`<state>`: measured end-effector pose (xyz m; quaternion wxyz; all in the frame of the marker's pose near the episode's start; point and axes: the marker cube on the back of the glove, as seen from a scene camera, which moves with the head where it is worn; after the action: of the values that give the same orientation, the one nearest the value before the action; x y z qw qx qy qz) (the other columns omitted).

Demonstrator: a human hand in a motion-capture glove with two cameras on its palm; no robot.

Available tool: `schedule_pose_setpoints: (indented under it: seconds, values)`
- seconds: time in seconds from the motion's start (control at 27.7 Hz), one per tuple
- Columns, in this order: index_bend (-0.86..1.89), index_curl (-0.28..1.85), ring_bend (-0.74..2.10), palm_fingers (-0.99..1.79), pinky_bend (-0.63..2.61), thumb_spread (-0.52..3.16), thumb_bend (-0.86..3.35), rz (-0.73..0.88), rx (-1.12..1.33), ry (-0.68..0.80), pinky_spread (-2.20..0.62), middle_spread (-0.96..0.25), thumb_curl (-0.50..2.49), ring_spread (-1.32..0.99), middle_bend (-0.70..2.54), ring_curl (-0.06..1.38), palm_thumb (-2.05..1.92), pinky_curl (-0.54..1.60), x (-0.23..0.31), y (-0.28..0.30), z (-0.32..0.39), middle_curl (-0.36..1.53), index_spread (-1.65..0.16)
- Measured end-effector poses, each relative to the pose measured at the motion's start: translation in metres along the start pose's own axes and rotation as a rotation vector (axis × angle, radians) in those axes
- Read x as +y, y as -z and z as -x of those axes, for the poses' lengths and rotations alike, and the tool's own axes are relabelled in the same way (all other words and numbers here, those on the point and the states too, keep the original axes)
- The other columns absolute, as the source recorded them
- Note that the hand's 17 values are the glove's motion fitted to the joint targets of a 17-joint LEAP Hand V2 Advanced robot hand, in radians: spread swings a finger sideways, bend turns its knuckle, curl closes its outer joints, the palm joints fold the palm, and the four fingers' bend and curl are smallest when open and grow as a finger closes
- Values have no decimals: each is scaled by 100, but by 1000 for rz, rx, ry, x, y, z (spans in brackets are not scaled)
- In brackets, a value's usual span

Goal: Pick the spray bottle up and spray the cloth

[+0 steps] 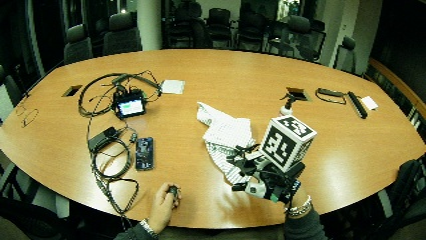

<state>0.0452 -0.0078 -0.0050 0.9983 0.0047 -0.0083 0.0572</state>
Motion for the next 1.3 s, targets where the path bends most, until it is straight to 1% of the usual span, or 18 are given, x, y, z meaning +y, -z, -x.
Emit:
schedule_pose_setpoints:
  seconds: [0.18, 0.36, 0.51, 0.61, 0.83, 0.9, 1.08, 1.3]
  values:
    - [27, 29, 27, 40, 33, 113, 14, -28, -15, -135, 27, -9, 17, -5, 17, 19, 47, 24, -11, 4, -45, 18, -43]
    - [23, 30, 29, 48, 33, 117, 13, -86, 68, -275, 26, -8, 18, -5, 19, 21, 49, 26, -29, 8, -92, 20, -42]
    - [18, 31, 31, 53, 32, 118, 12, -162, 136, -352, 25, -7, 19, -6, 20, 23, 51, 27, -49, 15, -121, 23, -41]
    - [16, 30, 36, 64, 31, 120, 11, -216, 180, -400, 24, -8, 20, -7, 21, 25, 53, 27, -61, 21, -138, 25, -40]
    - [14, 29, 42, 76, 28, 122, 9, -302, 237, -568, 21, -10, 22, -9, 23, 29, 55, 28, -76, 34, -178, 28, -38]
    - [14, 29, 44, 83, 25, 122, 8, -341, 180, -617, 19, -10, 22, -9, 26, 30, 56, 28, -82, 37, -188, 30, -36]
    - [16, 31, 42, 91, 25, 123, 8, -420, -108, -714, 14, -10, 23, -10, 24, 31, 60, 29, -103, 39, -207, 32, -33]
    - [10, 31, 41, 86, 28, 124, 8, -486, -315, -747, 11, -8, 25, -9, 22, 34, 64, 32, -116, 20, -221, 34, -31]
